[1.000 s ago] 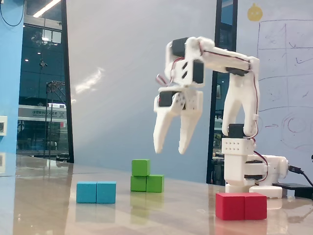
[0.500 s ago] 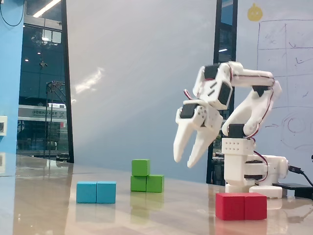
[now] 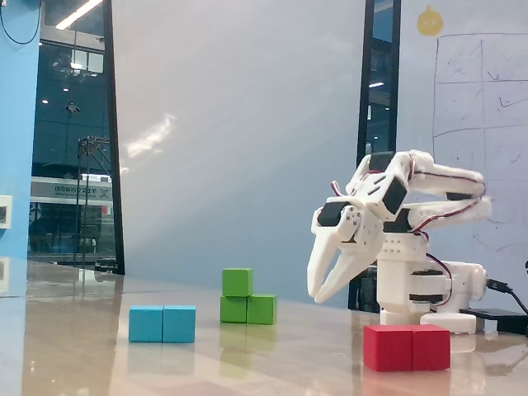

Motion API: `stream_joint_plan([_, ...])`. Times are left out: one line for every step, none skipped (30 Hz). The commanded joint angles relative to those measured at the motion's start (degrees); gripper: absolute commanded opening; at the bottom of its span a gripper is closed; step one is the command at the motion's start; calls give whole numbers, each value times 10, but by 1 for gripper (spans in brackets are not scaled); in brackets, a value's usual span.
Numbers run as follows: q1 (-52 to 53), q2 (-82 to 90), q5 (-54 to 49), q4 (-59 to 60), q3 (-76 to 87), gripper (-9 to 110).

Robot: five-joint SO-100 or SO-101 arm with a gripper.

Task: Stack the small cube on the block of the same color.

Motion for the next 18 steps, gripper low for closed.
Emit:
stream_joint_plan([18, 79, -10, -3, 27, 0])
stream_joint_plan([18, 93, -13, 5, 33, 0])
stream_joint_plan([18, 108, -17, 15, 35, 0])
stream_joint_plan([18, 124, -20, 26, 35, 0])
stream_joint_plan([21, 139, -22, 38, 38, 0])
stream_joint_plan([23, 154, -23, 50, 40, 0])
stream_joint_plan([24, 169, -23, 63, 40, 0])
stream_joint_plan([24, 182, -23, 76, 41, 0])
stream_joint_plan([22, 195, -23, 90, 42, 0])
stream_joint_plan([22, 207, -23, 104, 42, 0])
stream_joint_plan([22, 221, -23, 119, 43, 0])
stream_joint_plan([21, 229, -23, 134, 43, 0])
stream_joint_plan([20, 232, -23, 147, 40, 0])
stream_joint_plan([19, 232, -23, 160, 38, 0])
stream_joint_plan([18, 232, -23, 169, 36, 0])
stream_joint_plan([18, 232, -24, 177, 35, 0])
stream_joint_plan([18, 232, -25, 181, 35, 0])
stream_joint_plan([18, 233, -25, 189, 33, 0])
